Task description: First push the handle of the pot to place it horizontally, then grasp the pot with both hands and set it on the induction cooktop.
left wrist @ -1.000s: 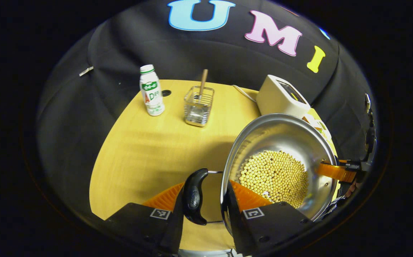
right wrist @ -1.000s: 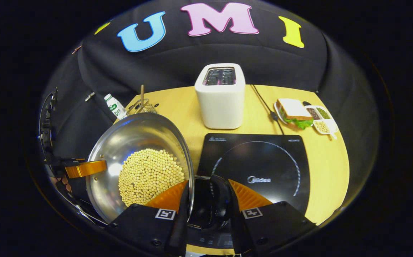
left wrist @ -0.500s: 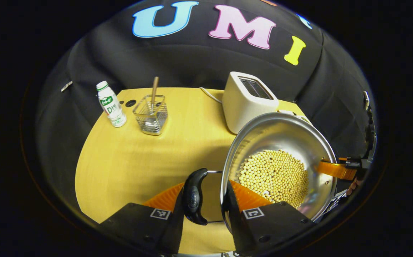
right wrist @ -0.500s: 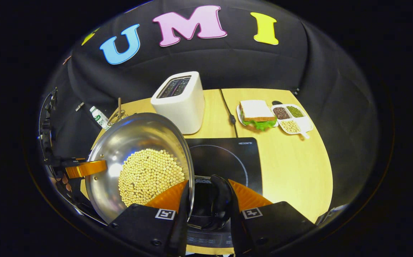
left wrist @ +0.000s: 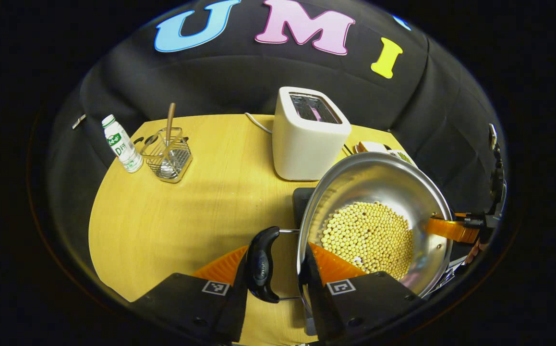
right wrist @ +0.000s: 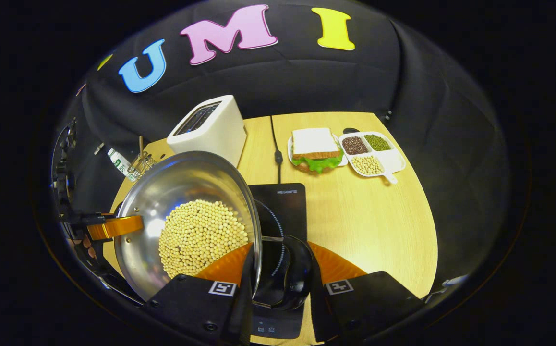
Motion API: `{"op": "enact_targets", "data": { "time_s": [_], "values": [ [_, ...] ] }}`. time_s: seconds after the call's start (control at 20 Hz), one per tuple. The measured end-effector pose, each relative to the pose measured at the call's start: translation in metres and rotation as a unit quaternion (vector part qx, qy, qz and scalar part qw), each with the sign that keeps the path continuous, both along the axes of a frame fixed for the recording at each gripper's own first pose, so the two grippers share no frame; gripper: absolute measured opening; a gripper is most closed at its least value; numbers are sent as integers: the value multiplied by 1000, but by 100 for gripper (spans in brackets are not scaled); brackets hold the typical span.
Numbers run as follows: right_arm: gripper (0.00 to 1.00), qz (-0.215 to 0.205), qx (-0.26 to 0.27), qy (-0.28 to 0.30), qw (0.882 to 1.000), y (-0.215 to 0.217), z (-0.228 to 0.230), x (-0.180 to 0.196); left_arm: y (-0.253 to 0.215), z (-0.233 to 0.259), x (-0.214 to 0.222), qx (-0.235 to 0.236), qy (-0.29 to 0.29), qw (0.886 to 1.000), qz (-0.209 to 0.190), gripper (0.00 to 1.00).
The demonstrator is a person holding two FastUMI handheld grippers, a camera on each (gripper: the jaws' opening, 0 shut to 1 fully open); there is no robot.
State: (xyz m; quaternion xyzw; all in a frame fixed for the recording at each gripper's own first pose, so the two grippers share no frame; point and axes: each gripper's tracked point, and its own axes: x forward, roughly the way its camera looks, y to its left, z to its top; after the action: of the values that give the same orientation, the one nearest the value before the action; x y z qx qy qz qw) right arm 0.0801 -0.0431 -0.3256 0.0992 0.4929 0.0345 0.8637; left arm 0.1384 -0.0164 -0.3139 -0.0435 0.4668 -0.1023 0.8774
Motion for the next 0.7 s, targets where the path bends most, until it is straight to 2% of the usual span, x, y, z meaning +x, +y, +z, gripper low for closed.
{"op": "enact_targets", "data": {
  "time_s": [0.25, 0.7],
  "values": [
    [53, -6, 1, 6, 1000, -16, -16, 2, -22, -10, 9, 4, 3, 1000, -7, 59],
    [53, -5, 2, 18, 1000, -17, -35, 3, -27, -30, 12, 9, 9, 1000, 1, 59]
  ]
}}
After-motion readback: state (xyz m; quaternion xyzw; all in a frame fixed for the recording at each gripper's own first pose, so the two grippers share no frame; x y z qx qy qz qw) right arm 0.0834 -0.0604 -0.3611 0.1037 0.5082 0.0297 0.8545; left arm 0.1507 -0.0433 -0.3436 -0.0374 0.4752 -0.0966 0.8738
